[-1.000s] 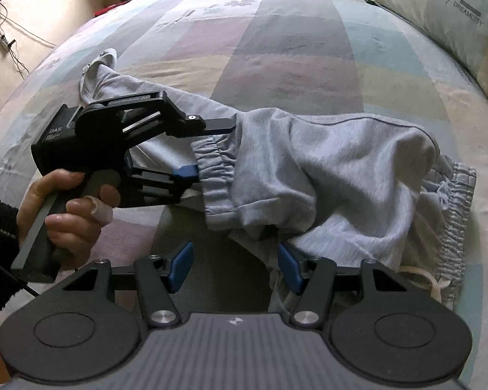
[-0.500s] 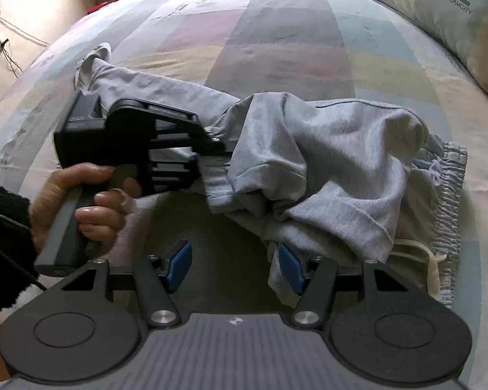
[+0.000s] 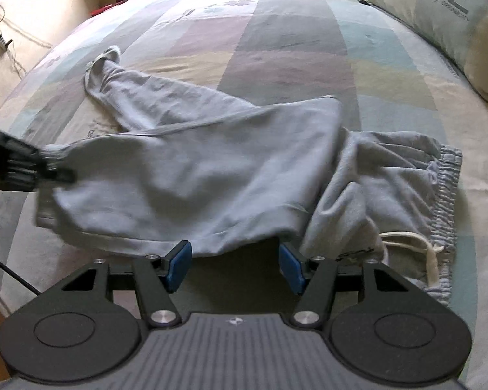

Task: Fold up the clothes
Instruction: 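Pull the cuff with the left gripper to straighten the leg, then open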

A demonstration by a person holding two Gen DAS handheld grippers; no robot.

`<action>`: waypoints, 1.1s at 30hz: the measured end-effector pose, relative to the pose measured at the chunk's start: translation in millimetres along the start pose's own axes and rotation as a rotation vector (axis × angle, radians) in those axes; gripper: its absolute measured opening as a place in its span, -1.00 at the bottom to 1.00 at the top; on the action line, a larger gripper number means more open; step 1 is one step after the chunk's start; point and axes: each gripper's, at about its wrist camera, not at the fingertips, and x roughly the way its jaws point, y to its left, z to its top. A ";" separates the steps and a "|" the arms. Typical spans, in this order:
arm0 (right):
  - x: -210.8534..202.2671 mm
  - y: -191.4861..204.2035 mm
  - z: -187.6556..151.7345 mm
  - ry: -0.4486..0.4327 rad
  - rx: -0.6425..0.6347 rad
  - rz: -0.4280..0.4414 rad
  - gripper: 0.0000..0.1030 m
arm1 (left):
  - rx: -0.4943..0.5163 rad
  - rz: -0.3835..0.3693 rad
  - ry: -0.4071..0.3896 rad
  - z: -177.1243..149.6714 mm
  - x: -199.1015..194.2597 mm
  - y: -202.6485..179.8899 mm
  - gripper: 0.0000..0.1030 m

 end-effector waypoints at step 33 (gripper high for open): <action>19.7 84.7 18.5 0.094 -0.169 0.050 0.27 | -0.151 0.549 -0.067 67.5 -150.4 175.6 -0.78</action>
